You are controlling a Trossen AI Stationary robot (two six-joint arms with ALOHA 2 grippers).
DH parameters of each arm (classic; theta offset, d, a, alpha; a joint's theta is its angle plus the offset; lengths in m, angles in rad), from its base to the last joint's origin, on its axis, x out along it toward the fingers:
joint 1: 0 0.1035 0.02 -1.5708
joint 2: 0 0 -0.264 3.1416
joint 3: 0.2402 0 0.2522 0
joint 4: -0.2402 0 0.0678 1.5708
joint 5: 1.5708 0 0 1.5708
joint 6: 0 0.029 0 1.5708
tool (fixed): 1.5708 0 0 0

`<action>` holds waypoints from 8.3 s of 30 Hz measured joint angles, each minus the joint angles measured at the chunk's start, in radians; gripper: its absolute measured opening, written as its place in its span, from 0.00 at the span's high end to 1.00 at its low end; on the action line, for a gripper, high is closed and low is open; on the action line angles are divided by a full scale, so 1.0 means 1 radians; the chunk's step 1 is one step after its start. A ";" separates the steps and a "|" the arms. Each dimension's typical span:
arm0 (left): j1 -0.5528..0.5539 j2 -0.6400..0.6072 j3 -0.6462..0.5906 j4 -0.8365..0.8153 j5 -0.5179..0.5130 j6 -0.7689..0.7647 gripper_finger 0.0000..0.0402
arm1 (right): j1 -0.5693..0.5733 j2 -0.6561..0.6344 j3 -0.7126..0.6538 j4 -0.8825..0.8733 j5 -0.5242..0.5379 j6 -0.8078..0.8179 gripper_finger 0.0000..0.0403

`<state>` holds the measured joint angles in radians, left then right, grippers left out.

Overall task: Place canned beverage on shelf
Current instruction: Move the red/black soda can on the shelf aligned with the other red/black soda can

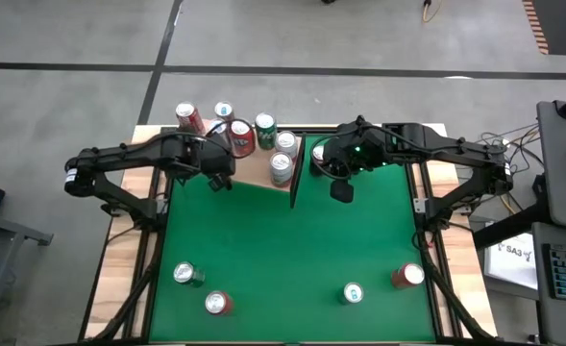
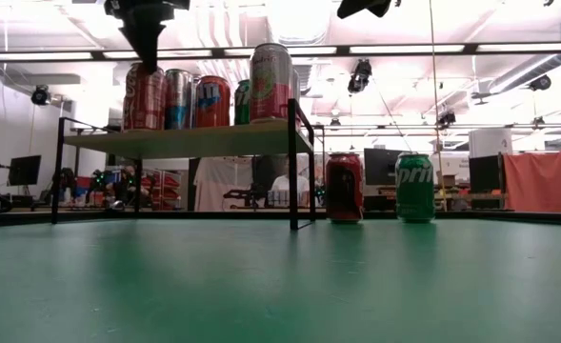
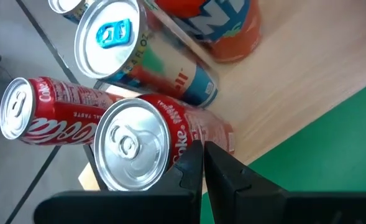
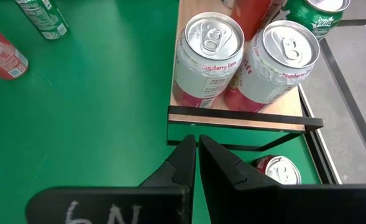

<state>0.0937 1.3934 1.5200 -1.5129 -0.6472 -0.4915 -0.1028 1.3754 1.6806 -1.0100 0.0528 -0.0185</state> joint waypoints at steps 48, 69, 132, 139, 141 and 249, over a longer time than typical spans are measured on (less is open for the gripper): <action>0.178 -0.171 0.080 -0.057 0.050 0.171 1.00 | 0.000 0.000 0.000 0.000 0.000 0.001 0.97; 0.265 -0.146 0.075 -0.051 0.168 0.335 1.00 | 0.001 0.000 0.000 -0.002 -0.001 0.003 0.97; 0.211 -0.199 0.007 0.114 0.217 0.175 1.00 | 0.060 0.000 0.000 -0.001 0.000 0.027 0.97; 0.173 -0.141 0.004 0.134 0.247 0.168 1.00 | 0.059 0.000 0.000 -0.001 0.000 0.019 0.97; 0.174 -0.121 0.003 0.128 0.241 0.168 1.00 | 0.059 0.000 0.000 -0.002 0.000 0.018 0.97; 0.192 -0.202 -0.173 0.072 0.055 0.020 1.00 | 0.079 0.000 0.000 -0.003 -0.001 -0.008 0.97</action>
<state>0.2853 1.1919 1.3471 -1.4414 -0.5922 -0.4717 -0.0238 1.3754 1.6806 -1.0126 0.0521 -0.0263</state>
